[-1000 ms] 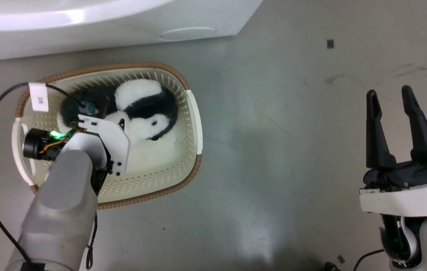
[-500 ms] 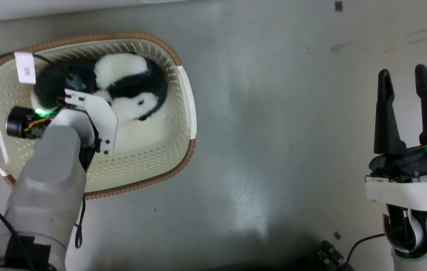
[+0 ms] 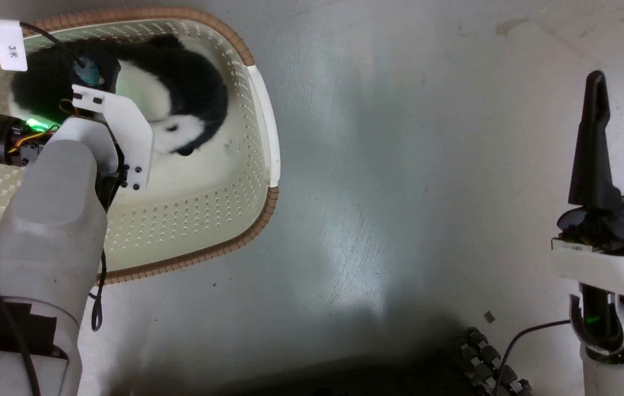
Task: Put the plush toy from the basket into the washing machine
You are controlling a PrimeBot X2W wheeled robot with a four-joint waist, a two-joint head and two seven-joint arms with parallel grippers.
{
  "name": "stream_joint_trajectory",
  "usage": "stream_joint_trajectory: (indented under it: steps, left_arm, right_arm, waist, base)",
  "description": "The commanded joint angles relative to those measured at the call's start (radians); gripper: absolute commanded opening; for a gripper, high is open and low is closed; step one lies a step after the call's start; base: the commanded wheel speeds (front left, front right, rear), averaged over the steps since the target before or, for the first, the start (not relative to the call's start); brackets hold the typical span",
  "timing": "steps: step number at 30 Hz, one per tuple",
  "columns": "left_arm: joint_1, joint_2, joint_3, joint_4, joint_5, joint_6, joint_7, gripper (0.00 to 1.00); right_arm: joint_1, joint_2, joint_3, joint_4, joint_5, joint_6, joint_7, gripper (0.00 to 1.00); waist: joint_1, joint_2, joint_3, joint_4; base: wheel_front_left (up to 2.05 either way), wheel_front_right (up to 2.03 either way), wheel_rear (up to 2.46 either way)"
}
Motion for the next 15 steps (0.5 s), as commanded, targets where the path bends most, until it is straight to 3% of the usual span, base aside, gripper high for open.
stream_joint_trajectory:
  steps: [1, 7, 15]
  left_arm:
    - [0.011, 0.020, -0.014, 0.072, -0.006, -0.006, 0.028, 0.00]
    - [-0.014, 0.025, -0.033, 0.128, -0.021, -0.005, 0.006, 0.00]
    - [0.050, -0.020, -0.041, 0.128, -0.043, -0.020, -0.087, 0.00]
  right_arm:
    - [-0.030, 0.000, -0.003, -0.010, 0.014, -0.001, -0.013, 1.00]
    - [-0.043, 0.000, -0.009, 0.001, 0.032, -0.001, -0.024, 1.00]
    - [-0.002, 0.000, -0.021, 0.067, 0.019, -0.001, -0.024, 1.00]
  waist:
    - [0.0000, 0.0000, 0.005, -0.003]
    - [0.0000, 0.0000, -0.014, -0.009]
    - [0.0000, 0.0000, -0.168, 0.022]
  base:
    - [0.00, 0.00, 0.00]
    - [0.00, 0.00, 0.00]
    - [0.00, 0.00, 0.00]
